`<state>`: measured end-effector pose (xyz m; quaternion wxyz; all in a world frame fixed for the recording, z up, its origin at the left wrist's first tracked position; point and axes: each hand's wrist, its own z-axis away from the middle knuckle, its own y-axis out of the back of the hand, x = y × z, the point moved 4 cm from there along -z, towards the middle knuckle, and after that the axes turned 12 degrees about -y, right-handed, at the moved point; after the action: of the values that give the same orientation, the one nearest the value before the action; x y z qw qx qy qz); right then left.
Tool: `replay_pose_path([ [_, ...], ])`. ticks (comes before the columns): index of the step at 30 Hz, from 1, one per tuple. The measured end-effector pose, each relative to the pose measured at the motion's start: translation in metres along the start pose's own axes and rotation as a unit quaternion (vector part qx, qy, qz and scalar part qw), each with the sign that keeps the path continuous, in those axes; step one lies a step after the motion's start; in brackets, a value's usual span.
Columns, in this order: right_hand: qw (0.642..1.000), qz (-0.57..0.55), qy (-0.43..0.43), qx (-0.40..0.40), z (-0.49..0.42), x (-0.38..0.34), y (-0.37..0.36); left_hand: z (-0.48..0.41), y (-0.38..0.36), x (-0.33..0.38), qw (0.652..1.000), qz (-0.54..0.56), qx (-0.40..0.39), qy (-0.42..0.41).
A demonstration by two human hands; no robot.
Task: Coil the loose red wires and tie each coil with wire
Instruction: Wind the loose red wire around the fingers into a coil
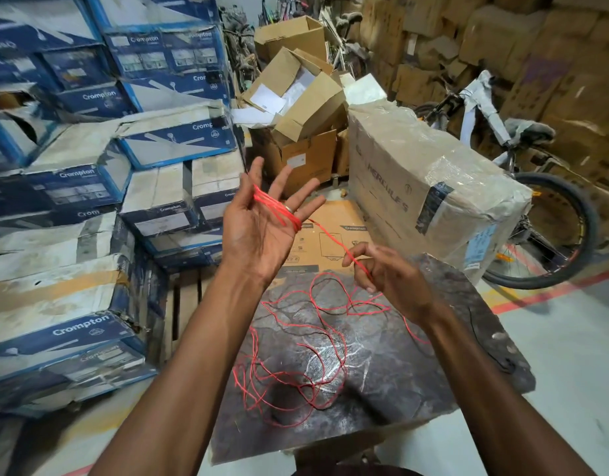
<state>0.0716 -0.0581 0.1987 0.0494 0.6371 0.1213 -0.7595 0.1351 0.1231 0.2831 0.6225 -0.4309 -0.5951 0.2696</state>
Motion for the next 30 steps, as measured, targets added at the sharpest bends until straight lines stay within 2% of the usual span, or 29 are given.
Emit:
replay_pose_path([
  [2, 0.994, 0.104, 0.018, 0.002, 0.008, -0.001, -0.008, -0.007, -0.003, 0.007, 0.998, -0.053, 0.014, -0.03],
  [5, 0.98, 0.199, 0.019, -0.012, 0.025, 0.001, -0.018, -0.016, -0.006, 0.021, 0.984, -0.156, 0.027, -0.08],
  [7, 0.962, 0.271, 0.027, -0.016, 0.033, 0.0, -0.021, -0.018, -0.007, 0.027, 0.958, -0.266, -0.005, -0.109],
  [8, 0.953, 0.302, 0.033, -0.016, 0.035, -0.001, -0.022, -0.019, -0.005, 0.027, 0.924, -0.358, -0.04, -0.128],
  [10, 0.943, 0.328, 0.048, -0.008, 0.038, -0.009, -0.021, -0.015, 0.003, 0.02, 0.815, -0.547, -0.126, -0.146],
  [12, 0.947, 0.313, 0.074, 0.009, 0.04, -0.022, -0.018, -0.009, 0.017, 0.007, 0.704, -0.672, -0.205, -0.101],
  [13, 0.949, 0.301, 0.091, 0.022, 0.04, -0.029, -0.014, -0.005, 0.023, 0.002, 0.664, -0.708, -0.234, -0.061],
  [14, 0.949, 0.294, 0.107, 0.038, 0.04, -0.037, -0.01, 0.0, 0.028, -0.003, 0.643, -0.721, -0.257, -0.018],
  [16, 0.946, 0.288, 0.134, 0.064, 0.035, -0.05, -0.003, 0.012, 0.03, -0.01, 0.646, -0.705, -0.286, 0.064],
  [20, 0.948, 0.255, 0.165, 0.093, 0.023, -0.069, -0.002, 0.04, 0.021, -0.02, 0.678, -0.636, -0.308, 0.202],
  [22, 0.947, 0.223, 0.193, 0.125, 0.019, -0.078, -0.001, 0.052, 0.019, -0.023, 0.737, -0.534, -0.317, 0.267],
  [25, 0.943, 0.16, 0.23, 0.182, 0.013, -0.085, 0.001, 0.068, 0.015, -0.024, 0.816, -0.321, -0.327, 0.352],
  [27, 0.942, 0.129, 0.236, 0.202, 0.01, -0.083, -0.001, 0.074, 0.007, -0.02, 0.846, -0.196, -0.335, 0.365],
  [30, 0.951, 0.099, 0.226, 0.184, 0.007, -0.075, -0.01, 0.078, -0.012, -0.01, 0.868, -0.06, -0.36, 0.335],
])
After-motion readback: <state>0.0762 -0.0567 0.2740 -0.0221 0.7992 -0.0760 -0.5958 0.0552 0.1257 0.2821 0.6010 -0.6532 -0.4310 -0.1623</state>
